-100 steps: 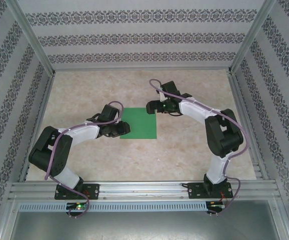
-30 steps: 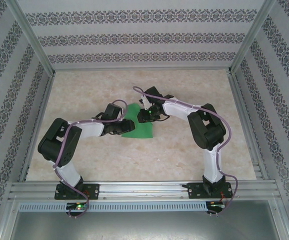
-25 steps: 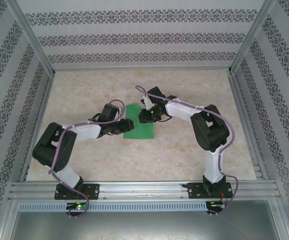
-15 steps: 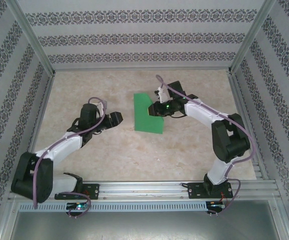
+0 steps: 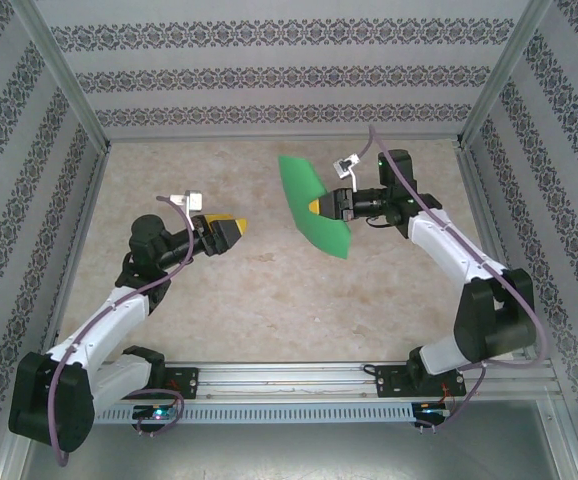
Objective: Fold a paper plane with a square sheet of paper (fold left side to right side)
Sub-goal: Pick up the square sheet of paper from the center of the table, then place a square sheet of paper at the center of the table.
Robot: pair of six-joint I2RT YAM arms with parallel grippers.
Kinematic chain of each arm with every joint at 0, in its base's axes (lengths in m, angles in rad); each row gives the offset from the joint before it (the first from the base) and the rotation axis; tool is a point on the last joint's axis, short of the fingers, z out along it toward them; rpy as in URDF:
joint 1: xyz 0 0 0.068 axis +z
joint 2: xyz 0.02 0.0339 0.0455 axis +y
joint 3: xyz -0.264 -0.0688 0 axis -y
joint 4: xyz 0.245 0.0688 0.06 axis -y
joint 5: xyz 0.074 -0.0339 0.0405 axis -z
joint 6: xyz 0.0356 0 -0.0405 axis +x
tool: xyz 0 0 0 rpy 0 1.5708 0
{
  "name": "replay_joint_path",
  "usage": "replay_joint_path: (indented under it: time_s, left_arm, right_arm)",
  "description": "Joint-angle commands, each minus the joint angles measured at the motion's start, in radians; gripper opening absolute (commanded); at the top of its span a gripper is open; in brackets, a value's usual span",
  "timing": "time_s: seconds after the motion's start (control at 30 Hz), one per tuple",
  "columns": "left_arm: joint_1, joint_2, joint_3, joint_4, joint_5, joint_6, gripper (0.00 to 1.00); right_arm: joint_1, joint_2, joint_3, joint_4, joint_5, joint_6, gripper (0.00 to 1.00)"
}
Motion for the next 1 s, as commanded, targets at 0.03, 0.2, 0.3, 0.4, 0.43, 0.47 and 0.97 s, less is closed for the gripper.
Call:
replay_joint_path:
  time_s: [0.03,0.2,0.3,0.4,0.43,0.47,0.97]
  left_arm:
    - [0.007,0.037,0.053,0.126,0.108,-0.041,0.93]
    - [0.005,0.119,0.069,0.248,0.161,-0.104,0.93]
    - [-0.001,0.169,0.081,0.279,0.194,-0.103,0.93]
    - [-0.007,0.212,0.089,0.307,0.219,-0.106,0.93]
    - [-0.012,0.225,0.091,0.326,0.23,-0.114,0.93]
    - [-0.018,0.238,0.094,0.347,0.242,-0.125,0.93]
    - [-0.033,0.284,0.1,0.318,0.258,-0.102,0.17]
  right_arm:
    - [0.014,-0.055,-0.021,0.081,-0.129,0.02,0.25]
    - [0.062,-0.069,-0.023,0.133,-0.164,0.048,0.25]
    - [0.096,-0.07,-0.019,0.155,-0.165,0.059,0.25]
    - [0.13,-0.06,-0.014,0.163,-0.168,0.061,0.25]
    - [0.137,-0.055,-0.012,0.163,-0.168,0.061,0.25]
    - [0.144,-0.05,-0.01,0.164,-0.165,0.062,0.25]
    - [0.126,0.017,-0.003,0.119,-0.069,0.037,0.27]
